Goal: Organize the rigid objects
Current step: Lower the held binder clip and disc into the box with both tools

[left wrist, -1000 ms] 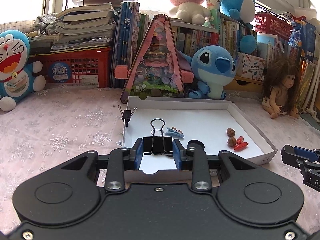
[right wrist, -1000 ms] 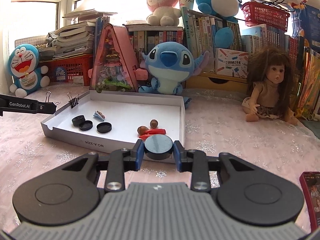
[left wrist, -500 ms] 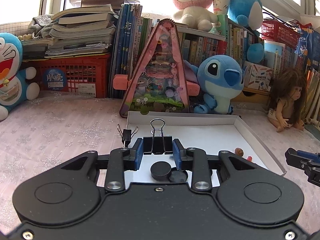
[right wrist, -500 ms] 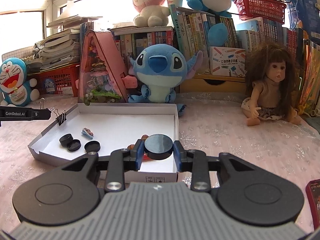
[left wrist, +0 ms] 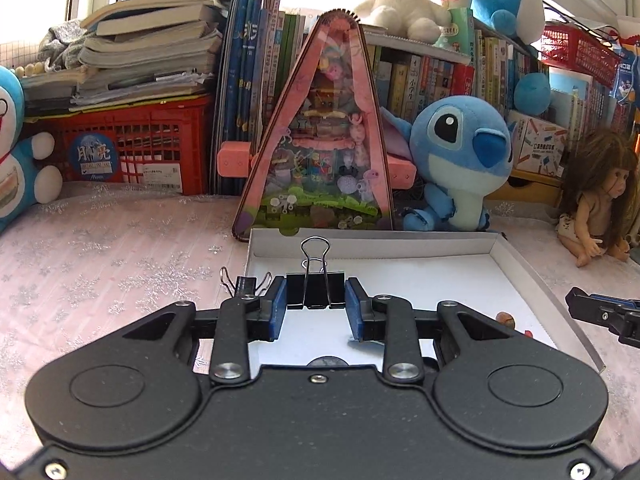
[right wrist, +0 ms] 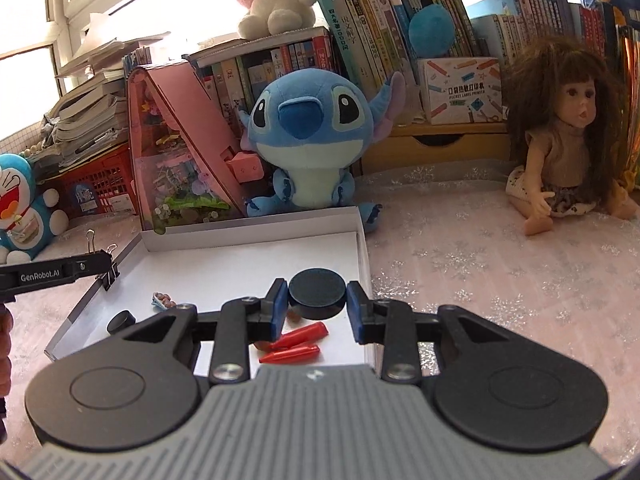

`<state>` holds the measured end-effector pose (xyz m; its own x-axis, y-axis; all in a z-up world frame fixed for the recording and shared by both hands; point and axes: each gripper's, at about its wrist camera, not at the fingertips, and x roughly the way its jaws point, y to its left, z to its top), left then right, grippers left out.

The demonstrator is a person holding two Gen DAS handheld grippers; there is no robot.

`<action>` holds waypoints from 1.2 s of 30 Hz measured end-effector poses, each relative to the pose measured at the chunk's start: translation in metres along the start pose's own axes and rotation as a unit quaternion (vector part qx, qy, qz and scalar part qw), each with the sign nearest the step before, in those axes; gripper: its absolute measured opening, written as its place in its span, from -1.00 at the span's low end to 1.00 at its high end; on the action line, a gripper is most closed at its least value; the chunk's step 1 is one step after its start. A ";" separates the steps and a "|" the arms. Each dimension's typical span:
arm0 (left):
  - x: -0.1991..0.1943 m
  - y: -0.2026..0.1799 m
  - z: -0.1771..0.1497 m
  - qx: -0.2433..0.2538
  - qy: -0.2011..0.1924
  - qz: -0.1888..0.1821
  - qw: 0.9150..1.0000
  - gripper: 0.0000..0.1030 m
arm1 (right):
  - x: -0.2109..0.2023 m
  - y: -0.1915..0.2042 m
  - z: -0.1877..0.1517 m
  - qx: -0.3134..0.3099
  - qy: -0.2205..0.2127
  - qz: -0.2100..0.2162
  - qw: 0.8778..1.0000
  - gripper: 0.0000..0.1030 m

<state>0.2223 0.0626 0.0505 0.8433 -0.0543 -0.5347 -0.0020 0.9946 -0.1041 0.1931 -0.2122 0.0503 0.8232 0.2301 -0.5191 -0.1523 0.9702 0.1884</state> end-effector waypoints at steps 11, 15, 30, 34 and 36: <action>0.034 -0.013 -0.010 0.039 0.031 0.014 0.999 -0.43 | 0.040 -0.007 0.009 0.050 0.050 0.007 0.997 -0.29; 0.042 -0.015 -0.014 0.041 0.043 0.013 0.998 -0.43 | 0.049 -0.002 0.009 0.042 0.062 0.007 0.997 -0.29; 0.054 -0.016 -0.021 0.047 0.067 0.009 0.997 -0.43 | 0.066 0.000 0.002 0.039 0.078 -0.001 0.996 -0.29; 0.053 -0.017 -0.021 0.046 0.064 0.010 0.997 -0.43 | 0.065 0.001 0.001 0.033 0.076 -0.001 0.997 -0.29; 0.053 -0.017 -0.022 0.046 0.064 0.009 0.997 -0.43 | 0.065 0.001 0.000 0.030 0.075 0.001 0.997 -0.25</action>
<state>0.2555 0.0407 0.0059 0.7679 -0.0413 -0.6392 0.0379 0.9991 -0.0191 0.2466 -0.1960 0.0173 0.7318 0.2444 -0.6362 -0.1162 0.9646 0.2369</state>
